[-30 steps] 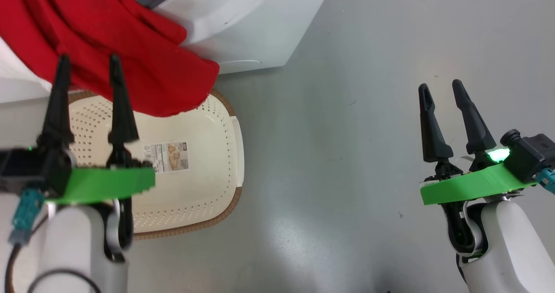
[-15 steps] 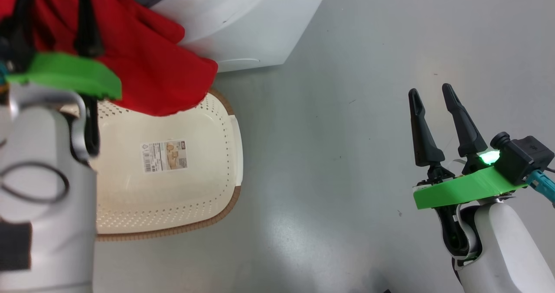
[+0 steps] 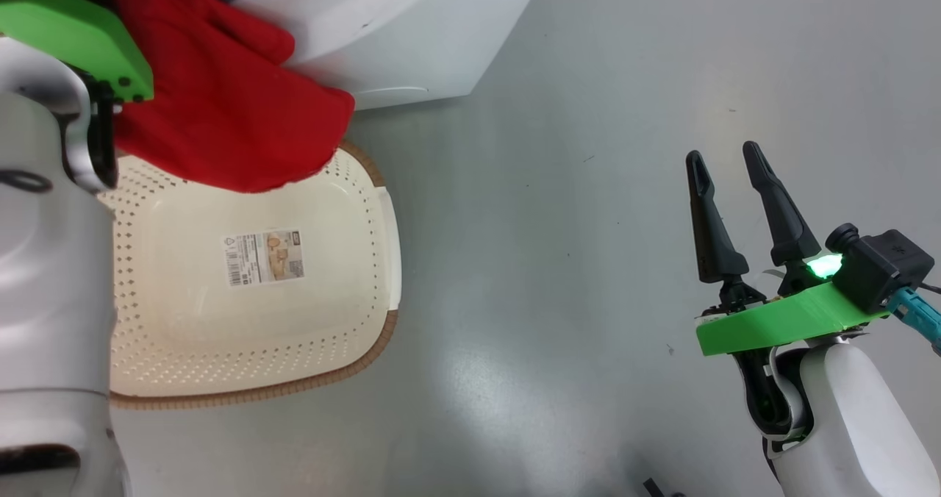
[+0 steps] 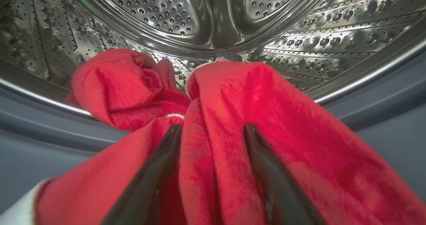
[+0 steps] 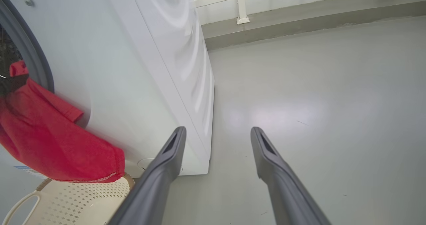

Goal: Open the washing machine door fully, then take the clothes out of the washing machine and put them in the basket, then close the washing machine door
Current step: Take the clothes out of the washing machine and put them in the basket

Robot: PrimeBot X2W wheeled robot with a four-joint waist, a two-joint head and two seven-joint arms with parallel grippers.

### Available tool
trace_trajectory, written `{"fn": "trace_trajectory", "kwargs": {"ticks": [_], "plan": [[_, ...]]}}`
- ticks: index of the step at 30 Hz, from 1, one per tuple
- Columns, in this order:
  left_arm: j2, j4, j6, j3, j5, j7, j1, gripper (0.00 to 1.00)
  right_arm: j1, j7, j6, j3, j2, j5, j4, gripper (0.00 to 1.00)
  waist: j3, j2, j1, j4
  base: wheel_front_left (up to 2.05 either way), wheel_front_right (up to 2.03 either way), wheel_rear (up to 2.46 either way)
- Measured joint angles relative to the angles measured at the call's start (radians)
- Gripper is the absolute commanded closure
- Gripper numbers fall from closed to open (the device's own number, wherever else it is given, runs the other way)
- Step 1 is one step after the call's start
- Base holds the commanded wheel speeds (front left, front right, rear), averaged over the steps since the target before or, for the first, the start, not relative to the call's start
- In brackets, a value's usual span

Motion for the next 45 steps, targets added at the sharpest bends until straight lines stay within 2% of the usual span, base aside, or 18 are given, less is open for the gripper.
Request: {"fn": "trace_trajectory", "kwargs": {"ticks": [1,2,3,4,12,18,20,23,36,45], "plan": [[0.0,0.032,0.0,-0.002,0.0,-0.007,-0.02,0.01,0.0,0.0,0.0,0.0,0.0,0.0,0.0,0.0,0.002,0.0,0.0,-0.003,0.0,0.0,0.0],[0.0,0.047,0.0,-0.005,0.0,-0.014,-0.028,0.5,0.0,0.0,0.0,0.0,0.0,0.0,-0.001,0.0,0.003,0.0,0.0,-0.004,0.0,0.0,0.0],[0.0,0.062,-0.002,-0.007,0.0,-0.021,-0.036,0.64,-0.001,0.0,0.0,0.0,0.0,0.0,-0.001,0.0,0.004,0.0,0.0,-0.005,0.0,0.0,0.0],[0.0,0.075,-0.008,-0.009,0.0,-0.028,-0.042,1.0,-0.001,0.0,0.0,-0.001,0.0,0.0,-0.001,0.0,0.004,0.0,0.0,-0.005,0.0,0.0,0.0],[0.0,0.145,-0.035,-0.013,-0.023,-0.122,-0.057,1.0,-0.002,0.0,0.0,-0.01,0.0,0.0,-0.001,0.0,-0.002,0.0,0.0,0.0,0.0,0.0,0.0],[-0.002,0.12,-0.043,-0.014,-0.027,-0.166,-0.053,1.0,-0.002,0.0,0.0,-0.015,0.0,0.0,-0.001,0.0,-0.013,0.0,0.0,0.009,0.0,0.0,0.0],[-0.005,0.074,-0.043,-0.012,-0.028,-0.169,-0.038,1.0,-0.002,0.0,0.0,-0.017,0.0,0.0,-0.001,0.0,-0.019,0.0,0.0,0.013,0.0,0.0,0.0],[-0.011,-0.069,-0.041,-0.003,-0.028,-0.169,0.027,1.0,-0.001,0.0,0.0,-0.019,0.0,0.0,-0.001,0.0,-0.028,0.0,0.0,0.021,0.0,0.0,0.0],[-0.081,-0.668,-0.024,0.049,-0.006,-0.176,0.436,1.0,0.024,0.0,0.0,-0.023,-0.001,-0.011,0.0,0.0,-0.076,0.0,0.0,0.046,0.0,0.0,0.0],[-0.103,-0.879,-0.01,0.058,-0.011,-0.177,0.677,1.0,0.025,0.0,0.0,-0.02,-0.008,-0.011,-0.001,0.0,-0.094,0.0,0.0,0.05,0.0,0.0,0.0]]}}
